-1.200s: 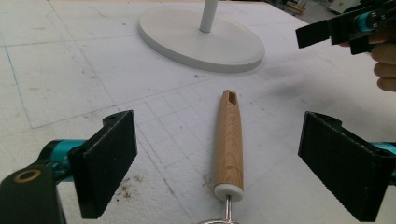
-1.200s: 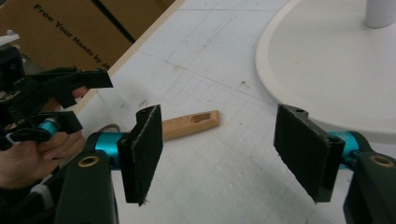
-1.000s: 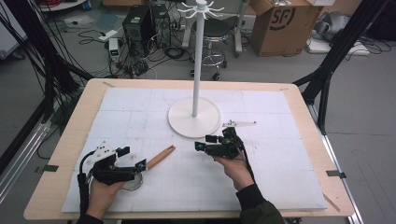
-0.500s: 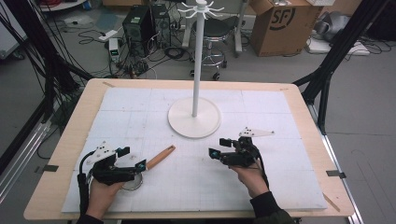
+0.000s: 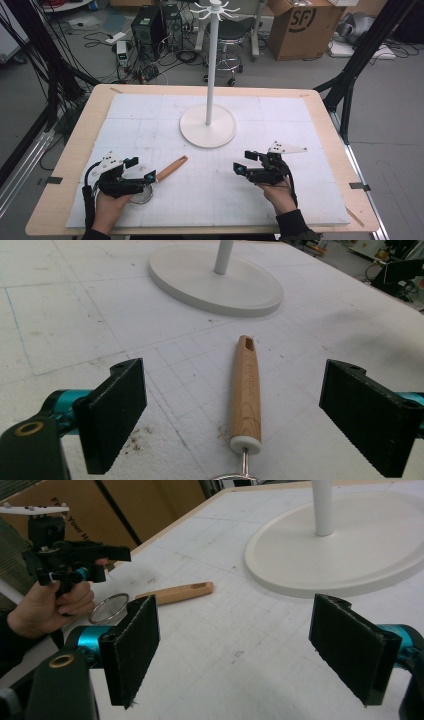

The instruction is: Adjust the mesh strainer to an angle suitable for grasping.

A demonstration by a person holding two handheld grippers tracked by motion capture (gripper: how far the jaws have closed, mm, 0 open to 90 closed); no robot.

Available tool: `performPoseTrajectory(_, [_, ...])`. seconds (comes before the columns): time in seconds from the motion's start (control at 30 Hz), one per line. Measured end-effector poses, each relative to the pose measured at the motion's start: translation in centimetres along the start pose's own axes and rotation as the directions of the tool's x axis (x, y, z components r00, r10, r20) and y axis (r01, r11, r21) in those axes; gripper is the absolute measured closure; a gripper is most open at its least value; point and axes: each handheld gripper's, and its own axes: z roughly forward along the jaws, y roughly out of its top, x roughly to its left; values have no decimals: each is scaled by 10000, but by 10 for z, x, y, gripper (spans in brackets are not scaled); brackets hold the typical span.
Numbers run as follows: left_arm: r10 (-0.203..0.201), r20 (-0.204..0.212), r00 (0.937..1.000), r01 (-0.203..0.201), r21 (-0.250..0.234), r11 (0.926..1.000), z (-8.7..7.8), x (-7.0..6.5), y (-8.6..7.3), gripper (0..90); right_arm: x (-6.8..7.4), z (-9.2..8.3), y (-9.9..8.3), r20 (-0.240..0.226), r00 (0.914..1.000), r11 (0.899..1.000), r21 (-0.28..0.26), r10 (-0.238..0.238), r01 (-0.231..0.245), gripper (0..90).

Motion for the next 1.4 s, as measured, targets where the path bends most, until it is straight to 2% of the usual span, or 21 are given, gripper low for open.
performPoseTrajectory(0.2, [85,81,9999,-85,62,9999,1,-1,0,122,-5,-16,-5,262,9997,9988,-481,13,-1,193])
performPoseTrajectory(0.23, [69,86,9999,-70,46,10000,2,-1,0,122,-5,-17,-6,431,9991,9982,-592,-50,75,192])
performPoseTrajectory(0.43, [87,46,10000,-88,48,10000,1,-1,0,122,-10,-18,-9,747,9968,9986,-467,279,-245,191])
performPoseTrajectory(0.5, [90,49,9999,-90,46,9999,2,-1,0,122,-10,-19,-10,1243,9920,9990,-406,237,-188,191])
performPoseTrajectory(0.6, [94,56,9999,-94,46,9999,2,-2,0,122,-10,-22,-9,1558,9871,9975,-659,371,-271,191])
performPoseTrajectory(1.07, [94,32,10000,-94,78,9999,2,-1,0,122,-14,-24,-11,1740,9831,9959,-794,574,-441,191])
performPoseTrajectory(1.3, [110,-85,9999,-108,233,9997,3,-2,0,122,-14,-25,-12,1635,9844,9945,-920,646,-499,191])
performPoseTrajectory(1.4, [128,46,9999,-129,359,9993,5,-2,0,134,-15,-25,-12,1599,9849,9941,-959,660,-511,192])
